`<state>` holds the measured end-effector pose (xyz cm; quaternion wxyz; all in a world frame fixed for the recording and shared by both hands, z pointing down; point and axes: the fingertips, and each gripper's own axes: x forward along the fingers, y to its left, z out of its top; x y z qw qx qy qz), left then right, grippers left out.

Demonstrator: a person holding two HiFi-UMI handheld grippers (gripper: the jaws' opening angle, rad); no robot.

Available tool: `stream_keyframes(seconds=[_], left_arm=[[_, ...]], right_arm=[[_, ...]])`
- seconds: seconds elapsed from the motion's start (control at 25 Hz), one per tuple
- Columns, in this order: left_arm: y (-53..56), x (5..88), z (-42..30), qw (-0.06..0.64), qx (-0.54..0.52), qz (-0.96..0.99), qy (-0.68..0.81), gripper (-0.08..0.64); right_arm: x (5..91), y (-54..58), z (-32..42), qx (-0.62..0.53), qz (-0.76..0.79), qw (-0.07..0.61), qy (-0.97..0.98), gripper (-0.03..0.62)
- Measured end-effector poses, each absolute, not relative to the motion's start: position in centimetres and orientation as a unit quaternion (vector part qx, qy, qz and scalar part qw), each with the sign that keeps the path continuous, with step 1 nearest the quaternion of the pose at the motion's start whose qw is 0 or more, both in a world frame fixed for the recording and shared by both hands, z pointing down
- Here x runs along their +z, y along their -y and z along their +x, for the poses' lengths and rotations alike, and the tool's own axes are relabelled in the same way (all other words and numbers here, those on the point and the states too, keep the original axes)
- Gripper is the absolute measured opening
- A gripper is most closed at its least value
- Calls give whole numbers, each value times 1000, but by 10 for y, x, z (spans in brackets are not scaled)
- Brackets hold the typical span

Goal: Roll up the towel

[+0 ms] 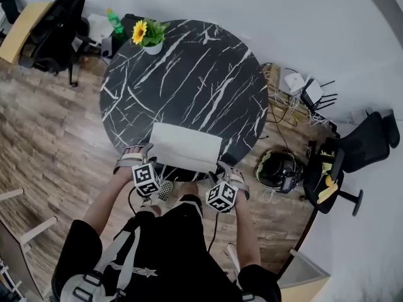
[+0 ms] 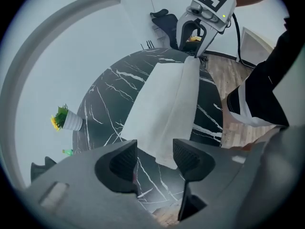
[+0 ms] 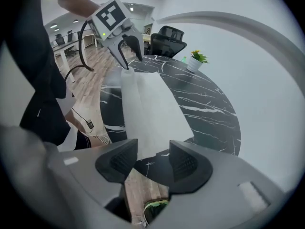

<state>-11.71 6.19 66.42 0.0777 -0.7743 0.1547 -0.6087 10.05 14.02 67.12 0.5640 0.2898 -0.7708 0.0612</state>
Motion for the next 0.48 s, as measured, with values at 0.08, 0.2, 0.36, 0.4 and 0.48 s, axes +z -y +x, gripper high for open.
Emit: stream_keyframes(seconds=[0.08,0.2,0.36,0.4,0.48], left_arm=[[-68,662,-118,80,-608,-775,-153,247],[-78,663,-119,81,-611,-773,-150,247],[-92,666,-121,79,-616,-770,-143,247],[-95,667,-122,77,-618,-769,-140,246],[-102,671,-122,74,-622,-768,-133,242]], right_arm=[[668,-146,97,59,290,562,772,207],[666,-156,93,57,288,561,774,206],[670,-167,89,58,280,563,775,202],[671,-169,88,58,278,563,776,201],[674,-173,85,58,271,565,777,201]])
